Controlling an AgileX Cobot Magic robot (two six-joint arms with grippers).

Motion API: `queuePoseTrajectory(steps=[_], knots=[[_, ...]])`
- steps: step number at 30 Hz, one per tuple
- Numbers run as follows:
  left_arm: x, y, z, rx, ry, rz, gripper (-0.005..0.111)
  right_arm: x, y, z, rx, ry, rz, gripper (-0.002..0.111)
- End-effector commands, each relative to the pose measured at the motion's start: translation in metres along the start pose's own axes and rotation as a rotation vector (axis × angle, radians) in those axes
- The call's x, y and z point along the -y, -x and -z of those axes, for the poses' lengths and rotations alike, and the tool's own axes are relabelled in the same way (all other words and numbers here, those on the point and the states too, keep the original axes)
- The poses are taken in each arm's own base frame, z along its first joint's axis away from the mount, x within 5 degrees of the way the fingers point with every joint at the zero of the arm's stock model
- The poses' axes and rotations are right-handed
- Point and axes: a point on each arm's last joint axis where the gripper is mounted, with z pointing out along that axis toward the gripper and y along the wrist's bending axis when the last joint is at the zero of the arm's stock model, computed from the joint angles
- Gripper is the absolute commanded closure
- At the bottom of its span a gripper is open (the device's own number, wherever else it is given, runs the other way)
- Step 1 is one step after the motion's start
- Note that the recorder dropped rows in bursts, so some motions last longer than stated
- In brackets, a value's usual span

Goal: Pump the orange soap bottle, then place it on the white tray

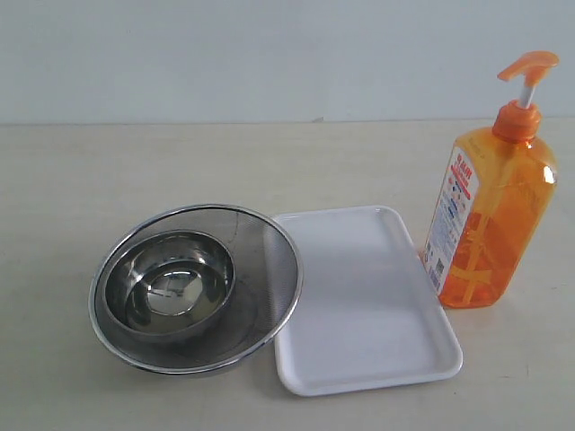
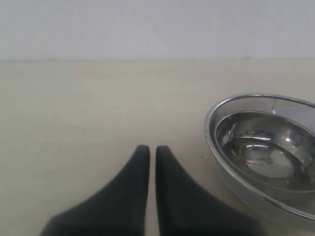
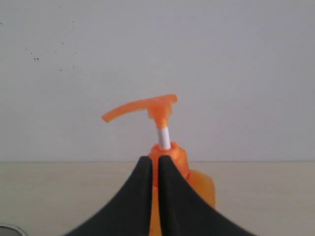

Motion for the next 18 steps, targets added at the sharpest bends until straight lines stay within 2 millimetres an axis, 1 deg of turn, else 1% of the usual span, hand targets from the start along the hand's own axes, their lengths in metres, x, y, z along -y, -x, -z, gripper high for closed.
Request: queuePoseTrajectory(steps=[1,3,11,13,16,18], knots=[[0.0,-0.001,0.0,0.002,0.0,0.015,0.102,0.007,-0.014,0.019,0.148,-0.074,0.046,0.106],[0.0,-0.001,0.0,0.002,0.0,0.015,0.102,0.004,-0.018,0.018,0.101,-0.047,0.063,0.106],[0.0,-0.001,0.0,0.002,0.0,0.015,0.102,0.005,-0.019,0.018,0.096,-0.051,-0.002,0.106],[0.0,-0.001,0.0,0.002,0.0,0.015,0.102,0.006,-0.021,0.018,0.074,-0.058,-0.02,0.105],[0.0,-0.001,0.0,0.002,0.0,0.015,0.102,0.008,-0.017,0.01,0.022,-0.075,-0.016,0.105],[0.0,-0.001,0.0,0.002,0.0,0.015,0.102,0.004,-0.013,0.005,-0.009,-0.039,-0.016,0.105]])
